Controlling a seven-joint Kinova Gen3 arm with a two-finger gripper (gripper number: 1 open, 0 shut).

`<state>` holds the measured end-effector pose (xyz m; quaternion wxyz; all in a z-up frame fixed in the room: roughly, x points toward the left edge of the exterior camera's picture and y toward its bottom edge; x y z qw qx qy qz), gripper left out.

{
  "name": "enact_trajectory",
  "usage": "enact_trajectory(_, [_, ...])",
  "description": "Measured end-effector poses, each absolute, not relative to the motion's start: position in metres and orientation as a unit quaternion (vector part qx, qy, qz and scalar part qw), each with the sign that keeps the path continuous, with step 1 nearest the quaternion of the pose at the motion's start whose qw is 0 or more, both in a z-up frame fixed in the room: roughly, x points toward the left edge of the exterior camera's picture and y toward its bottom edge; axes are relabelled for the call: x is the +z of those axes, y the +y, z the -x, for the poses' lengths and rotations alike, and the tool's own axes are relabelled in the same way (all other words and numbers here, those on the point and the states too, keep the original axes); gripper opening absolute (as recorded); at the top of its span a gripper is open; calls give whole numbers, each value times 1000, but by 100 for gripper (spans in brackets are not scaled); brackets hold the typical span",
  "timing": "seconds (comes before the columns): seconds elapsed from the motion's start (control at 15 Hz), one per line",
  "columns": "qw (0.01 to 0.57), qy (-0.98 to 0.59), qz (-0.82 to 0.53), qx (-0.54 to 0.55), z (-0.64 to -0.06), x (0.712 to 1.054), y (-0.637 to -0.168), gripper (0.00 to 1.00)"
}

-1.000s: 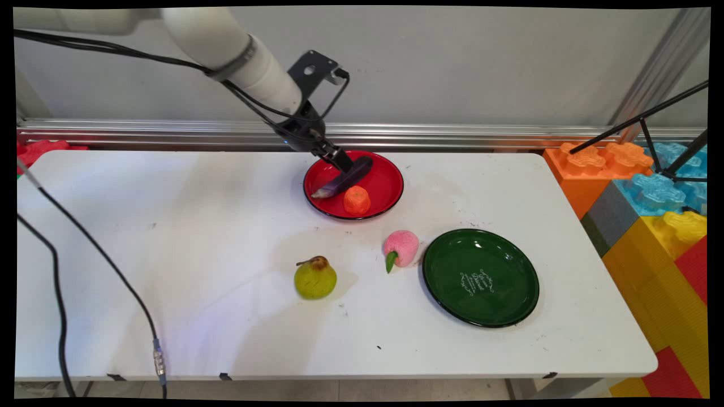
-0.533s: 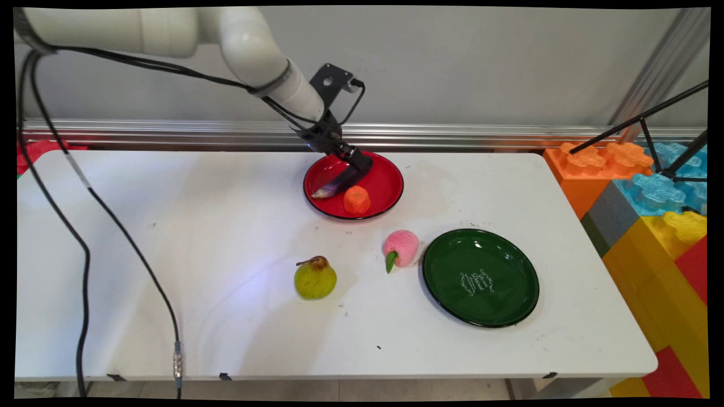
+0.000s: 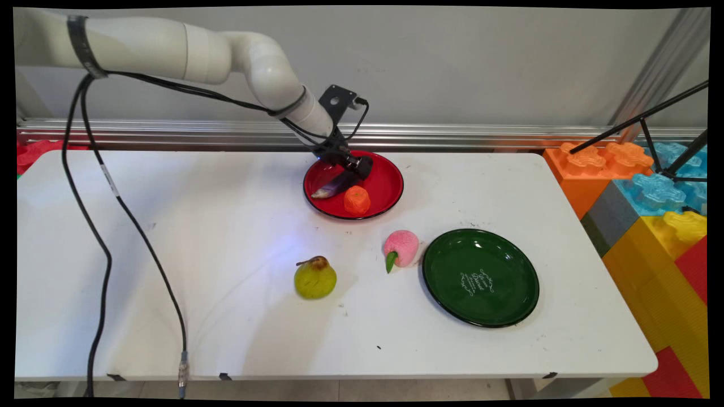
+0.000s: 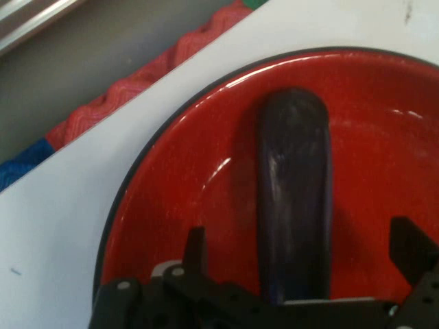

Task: Pick up the eggplant from the red plate, then place the picked object on the table

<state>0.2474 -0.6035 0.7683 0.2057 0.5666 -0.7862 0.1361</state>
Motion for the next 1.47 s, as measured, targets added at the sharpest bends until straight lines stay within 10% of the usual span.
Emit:
enact_trajectory(0.2, [206,-782,-572,134,-248,757,-611,100])
enact_trajectory(0.27, [207,-781,-574,134,-248,754,-613,0])
enact_trajectory(0.93, [215,-783,-570,129,-238,755,-623,0])
enact_trajectory(1.47, [221,-800,-538,147,-225,831,-613,0])
